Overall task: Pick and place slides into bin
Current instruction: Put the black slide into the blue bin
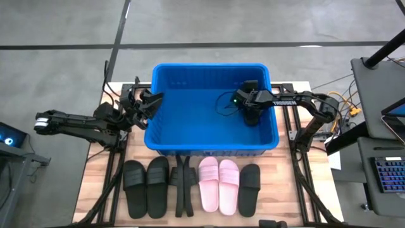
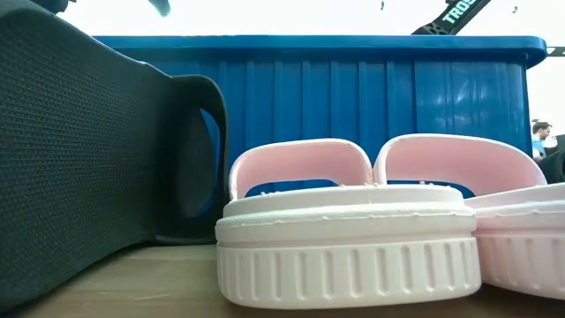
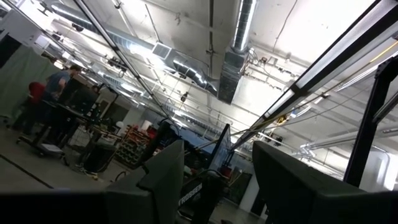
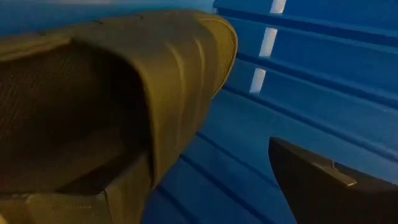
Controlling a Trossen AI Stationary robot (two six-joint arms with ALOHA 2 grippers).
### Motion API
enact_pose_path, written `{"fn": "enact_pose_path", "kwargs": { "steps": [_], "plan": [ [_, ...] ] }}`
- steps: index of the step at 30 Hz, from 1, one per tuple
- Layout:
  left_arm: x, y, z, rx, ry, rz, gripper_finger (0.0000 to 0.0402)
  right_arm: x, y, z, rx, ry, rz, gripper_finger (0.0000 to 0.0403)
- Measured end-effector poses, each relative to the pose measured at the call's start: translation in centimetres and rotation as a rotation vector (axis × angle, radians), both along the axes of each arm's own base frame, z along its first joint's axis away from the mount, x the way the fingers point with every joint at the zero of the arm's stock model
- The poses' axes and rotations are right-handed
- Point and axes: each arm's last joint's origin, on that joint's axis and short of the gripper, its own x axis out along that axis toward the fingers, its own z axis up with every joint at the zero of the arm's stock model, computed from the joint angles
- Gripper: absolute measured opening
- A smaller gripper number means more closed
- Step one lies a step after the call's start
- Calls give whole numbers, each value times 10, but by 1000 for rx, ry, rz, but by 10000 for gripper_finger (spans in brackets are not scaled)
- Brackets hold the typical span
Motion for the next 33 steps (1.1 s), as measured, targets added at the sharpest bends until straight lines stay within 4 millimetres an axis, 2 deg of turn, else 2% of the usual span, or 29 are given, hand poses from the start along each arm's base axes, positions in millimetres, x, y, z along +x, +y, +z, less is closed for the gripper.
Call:
{"fn": "enact_pose_path", "kwargs": {
  "steps": [6,9,18,23,29,33],
  "plan": [
    [4,0,-3,0,17,0,176,-4,3,8,21,-45,-11,299],
    [6,0,-4,-2,25,-1,176,-7,6,18,66,-123,-5,296],
    [8,0,-5,-5,31,-4,176,-22,16,50,47,-250,-38,293],
    [8,0,-5,-4,29,-4,176,-34,33,81,121,-561,-94,286],
    [9,0,-5,-4,33,-2,176,-49,57,125,269,-993,-60,269],
    [9,0,-6,-4,36,-3,176,-59,77,146,370,-1193,-30,260]
  ]
}}
